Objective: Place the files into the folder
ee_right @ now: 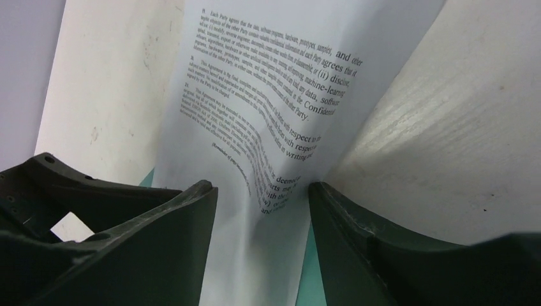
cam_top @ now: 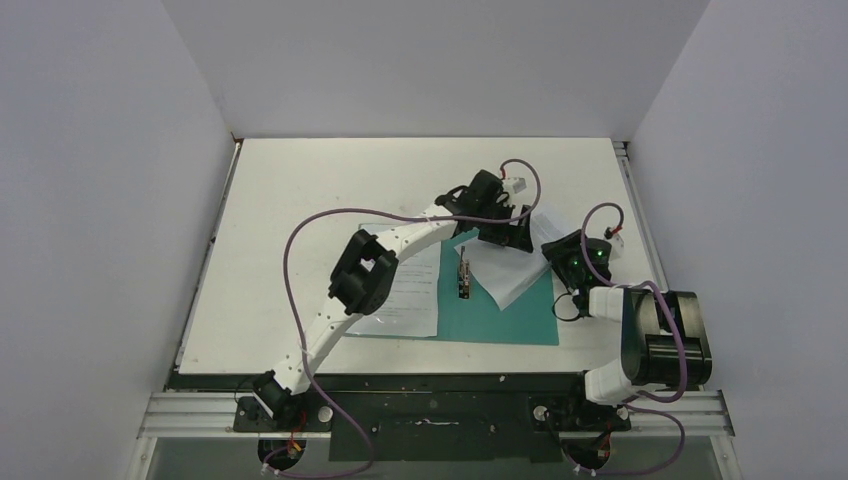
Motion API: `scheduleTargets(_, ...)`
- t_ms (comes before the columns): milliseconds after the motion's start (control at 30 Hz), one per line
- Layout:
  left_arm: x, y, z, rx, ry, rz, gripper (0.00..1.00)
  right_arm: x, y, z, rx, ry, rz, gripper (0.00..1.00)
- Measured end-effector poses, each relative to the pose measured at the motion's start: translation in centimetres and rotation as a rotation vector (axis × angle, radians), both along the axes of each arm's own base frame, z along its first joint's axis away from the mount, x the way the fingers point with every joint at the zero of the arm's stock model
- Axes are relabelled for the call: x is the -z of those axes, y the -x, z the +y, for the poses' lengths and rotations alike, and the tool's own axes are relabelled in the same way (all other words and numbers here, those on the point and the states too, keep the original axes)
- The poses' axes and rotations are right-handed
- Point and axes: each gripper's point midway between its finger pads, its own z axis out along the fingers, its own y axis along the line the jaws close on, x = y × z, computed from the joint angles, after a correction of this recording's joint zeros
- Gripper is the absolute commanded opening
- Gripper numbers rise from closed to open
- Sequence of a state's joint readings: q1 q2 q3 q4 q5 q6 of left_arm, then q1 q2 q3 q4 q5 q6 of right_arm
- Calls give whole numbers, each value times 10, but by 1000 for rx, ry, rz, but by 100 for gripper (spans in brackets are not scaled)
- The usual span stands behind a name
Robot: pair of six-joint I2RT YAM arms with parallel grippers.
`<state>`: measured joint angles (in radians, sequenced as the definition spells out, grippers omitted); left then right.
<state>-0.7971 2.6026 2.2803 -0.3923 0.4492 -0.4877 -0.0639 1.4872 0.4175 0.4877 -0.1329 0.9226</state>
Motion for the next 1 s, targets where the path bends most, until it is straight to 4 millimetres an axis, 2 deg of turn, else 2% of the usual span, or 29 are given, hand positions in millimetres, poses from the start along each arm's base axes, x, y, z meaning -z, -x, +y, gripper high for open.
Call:
scheduleTargets(100,-1,9,-6,22,5,6,88,6,6,2,-7,-7,22,34)
scheduleTargets(300,1,17,-11,45,17,11,88,14,13,2,-4,-11,57,17)
scheduleTargets(533,-1,21,-11,58,31,7,88,14,29,4,-10,-8,118,9)
scheduleTargets(700,-9,22,-3,48,6,-4,89,-5,38,-1,-7,39,124,7)
scheduleTargets(833,-32,23,4,36,1,-37,89,-36,34,-6,-14,89,70,5)
scheduleTargets(1000,-87,24,16,11,20,-113,89,-59,41,-10,-41,152,53,5)
